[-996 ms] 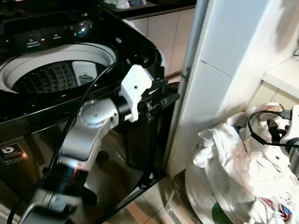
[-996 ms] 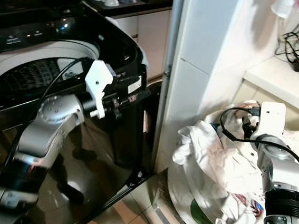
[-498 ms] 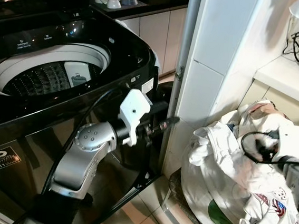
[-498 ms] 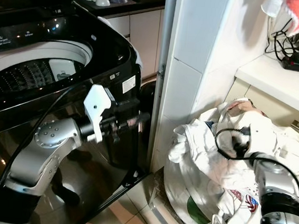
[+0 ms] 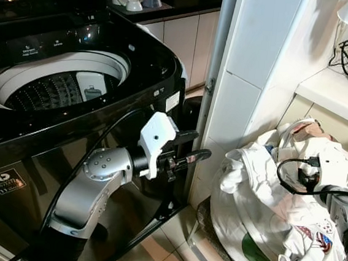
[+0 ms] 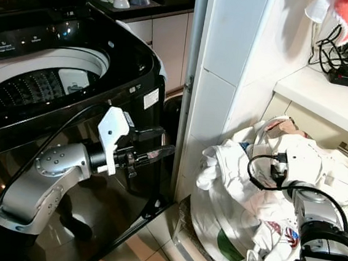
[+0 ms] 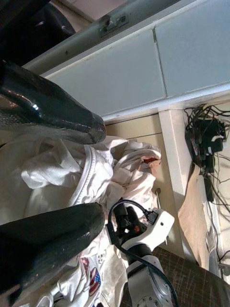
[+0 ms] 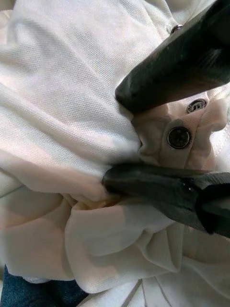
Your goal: Clothes washing
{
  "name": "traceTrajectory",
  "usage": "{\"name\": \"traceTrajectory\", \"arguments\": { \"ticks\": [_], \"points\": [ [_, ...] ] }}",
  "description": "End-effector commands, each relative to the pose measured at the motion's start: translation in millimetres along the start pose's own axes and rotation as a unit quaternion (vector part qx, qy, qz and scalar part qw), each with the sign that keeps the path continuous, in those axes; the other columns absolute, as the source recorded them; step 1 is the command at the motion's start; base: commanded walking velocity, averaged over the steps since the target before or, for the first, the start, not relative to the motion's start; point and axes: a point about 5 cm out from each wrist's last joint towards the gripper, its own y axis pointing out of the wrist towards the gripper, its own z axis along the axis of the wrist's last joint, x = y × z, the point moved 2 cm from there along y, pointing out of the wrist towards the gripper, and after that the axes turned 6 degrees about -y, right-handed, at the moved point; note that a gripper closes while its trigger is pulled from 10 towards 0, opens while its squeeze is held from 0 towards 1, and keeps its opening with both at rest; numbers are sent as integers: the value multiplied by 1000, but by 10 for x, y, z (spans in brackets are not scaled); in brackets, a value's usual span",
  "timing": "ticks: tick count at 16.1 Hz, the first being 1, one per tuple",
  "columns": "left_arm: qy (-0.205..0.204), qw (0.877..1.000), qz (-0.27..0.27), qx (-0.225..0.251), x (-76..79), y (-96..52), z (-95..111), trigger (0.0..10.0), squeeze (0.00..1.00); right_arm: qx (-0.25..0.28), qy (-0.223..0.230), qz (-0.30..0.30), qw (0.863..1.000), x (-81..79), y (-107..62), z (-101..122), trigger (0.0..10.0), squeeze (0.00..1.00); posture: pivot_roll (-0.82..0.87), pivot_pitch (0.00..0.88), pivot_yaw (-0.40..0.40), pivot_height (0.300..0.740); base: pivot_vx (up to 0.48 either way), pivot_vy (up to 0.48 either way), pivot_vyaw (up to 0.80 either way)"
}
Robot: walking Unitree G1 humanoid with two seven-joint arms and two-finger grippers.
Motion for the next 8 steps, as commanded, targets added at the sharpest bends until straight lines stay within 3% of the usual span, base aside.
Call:
{"name": "traceTrajectory", "arguments": {
  "ticks": [1, 8],
  "points": [
    [6, 1000, -4, 1, 13, 7, 41, 10000, 0, 2, 0, -4, 1000, 19, 5, 32, 0, 0, -31, 0, 18, 740, 0, 0, 0],
    [4, 1000, 4, 1, -3, 5, 49, 10000, 0, 6, 9, -7, 1000, 31, 14, 44, 0, 0, -27, 0, 16, 740, 0, 0, 0]
  ]
}}
